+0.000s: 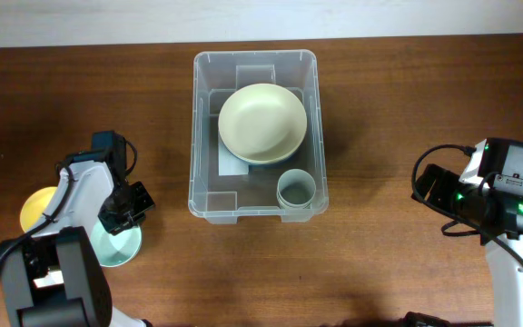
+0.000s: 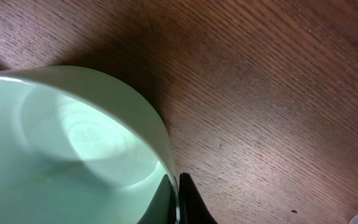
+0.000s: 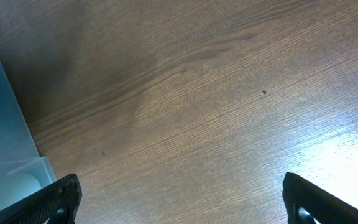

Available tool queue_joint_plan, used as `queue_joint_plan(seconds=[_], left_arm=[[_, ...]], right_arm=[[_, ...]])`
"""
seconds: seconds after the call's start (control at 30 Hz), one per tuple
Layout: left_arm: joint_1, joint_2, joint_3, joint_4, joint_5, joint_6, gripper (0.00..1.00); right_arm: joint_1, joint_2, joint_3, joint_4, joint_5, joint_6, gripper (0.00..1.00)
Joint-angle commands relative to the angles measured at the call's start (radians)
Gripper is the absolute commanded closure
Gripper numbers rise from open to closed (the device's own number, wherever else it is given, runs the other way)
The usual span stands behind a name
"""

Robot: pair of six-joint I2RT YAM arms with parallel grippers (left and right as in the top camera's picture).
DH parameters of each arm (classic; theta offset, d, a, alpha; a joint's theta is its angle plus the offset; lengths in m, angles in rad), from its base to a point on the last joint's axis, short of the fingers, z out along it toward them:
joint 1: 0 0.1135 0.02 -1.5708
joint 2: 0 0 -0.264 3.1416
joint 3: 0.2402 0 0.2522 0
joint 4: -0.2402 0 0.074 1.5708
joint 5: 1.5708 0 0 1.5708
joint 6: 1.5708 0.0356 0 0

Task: Pack container
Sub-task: 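Move the left gripper to the pale green bowl and grip its rim, then carry the pale green bowl into the bin's front left and release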

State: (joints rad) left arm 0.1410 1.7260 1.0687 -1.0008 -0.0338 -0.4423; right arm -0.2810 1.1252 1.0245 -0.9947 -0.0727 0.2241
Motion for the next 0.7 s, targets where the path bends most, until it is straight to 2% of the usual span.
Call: queue_joint_plan(seconds=[0.0,0.2,0.33,0.5,0.67], left_arm=[[0.003,-0.003,0.000,0.029,0.013,0.011,0.99],[-0.082,-0.018,0.131,0.035,0.013,0.056,0.99],[-0.218,-0.063,0.372,-0.025,-0.028,0.069,0.99],[-0.361,-0.079,0.586,-0.090,-0.119,0.069,0.99],[-0.534,-0.076,0.639,-0.084,-0.117,0.069,0.99]], right_arm=[[-0.008,-0.001,-0.003,0.000,0.005,-0.006,0.01],[-0.008,-0.001,-0.003,0.000,0.005,-0.006,0.01],[-0.008,-0.001,-0.003,0.000,0.006,-0.006,0.01],[-0.008,-0.001,-0.003,0.001,0.006,-0.006,0.01],[-0.008,-0.001,-0.003,0.001,0.016,-0.006,0.01]])
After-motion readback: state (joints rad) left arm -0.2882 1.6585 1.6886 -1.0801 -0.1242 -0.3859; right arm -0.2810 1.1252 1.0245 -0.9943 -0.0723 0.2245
